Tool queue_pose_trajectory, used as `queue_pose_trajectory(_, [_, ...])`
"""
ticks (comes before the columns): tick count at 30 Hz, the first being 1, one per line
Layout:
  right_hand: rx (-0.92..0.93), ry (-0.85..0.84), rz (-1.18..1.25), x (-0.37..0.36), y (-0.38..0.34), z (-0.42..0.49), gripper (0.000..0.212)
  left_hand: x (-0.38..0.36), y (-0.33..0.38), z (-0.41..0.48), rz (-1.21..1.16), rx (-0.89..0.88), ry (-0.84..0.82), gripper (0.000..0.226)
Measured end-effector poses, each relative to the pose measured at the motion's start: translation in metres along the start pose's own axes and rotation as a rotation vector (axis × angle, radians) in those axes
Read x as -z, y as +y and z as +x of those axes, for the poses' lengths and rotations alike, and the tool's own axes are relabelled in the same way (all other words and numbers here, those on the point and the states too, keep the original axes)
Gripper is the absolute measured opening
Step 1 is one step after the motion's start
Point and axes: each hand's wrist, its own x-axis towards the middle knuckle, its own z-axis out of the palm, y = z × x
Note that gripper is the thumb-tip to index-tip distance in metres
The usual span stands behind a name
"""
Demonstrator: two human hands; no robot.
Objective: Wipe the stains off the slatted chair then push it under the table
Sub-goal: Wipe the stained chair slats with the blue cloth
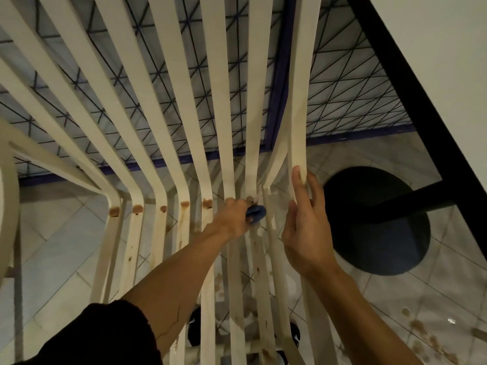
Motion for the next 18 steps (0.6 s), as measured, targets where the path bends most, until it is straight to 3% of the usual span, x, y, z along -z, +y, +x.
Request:
queue_pose_trajectory(3, [0.003,-0.004,0.034,-0.001,0.001,-0.002,0.067,0.0,-0.004,-0.005,-0.019,0.01,-0.013,0.027])
queue_pose_trajectory(7, [0.02,0.002,-0.056,-0.004,0.0,-0.002,0.075,0.005,0.001,-0.001,-0.031,-0.027,0.087,0.027])
queue_pose_trajectory(10, [0.016,-0.01,-0.053,-0.002,0.003,-0.008,0.07,-0.001,0.002,-0.001,-0.032,-0.042,0.146,0.025])
queue_pose_trajectory(16, [0.067,0.062,-0.186,0.007,0.004,-0.049,0.054,-0.015,-0.007,-0.03,-0.009,-0.073,0.063,0.034])
queue_pose_trajectory(18, [0.078,0.073,-0.219,0.005,0.004,-0.063,0.054,-0.02,-0.012,-0.036,-0.073,-0.124,0.033,0.027])
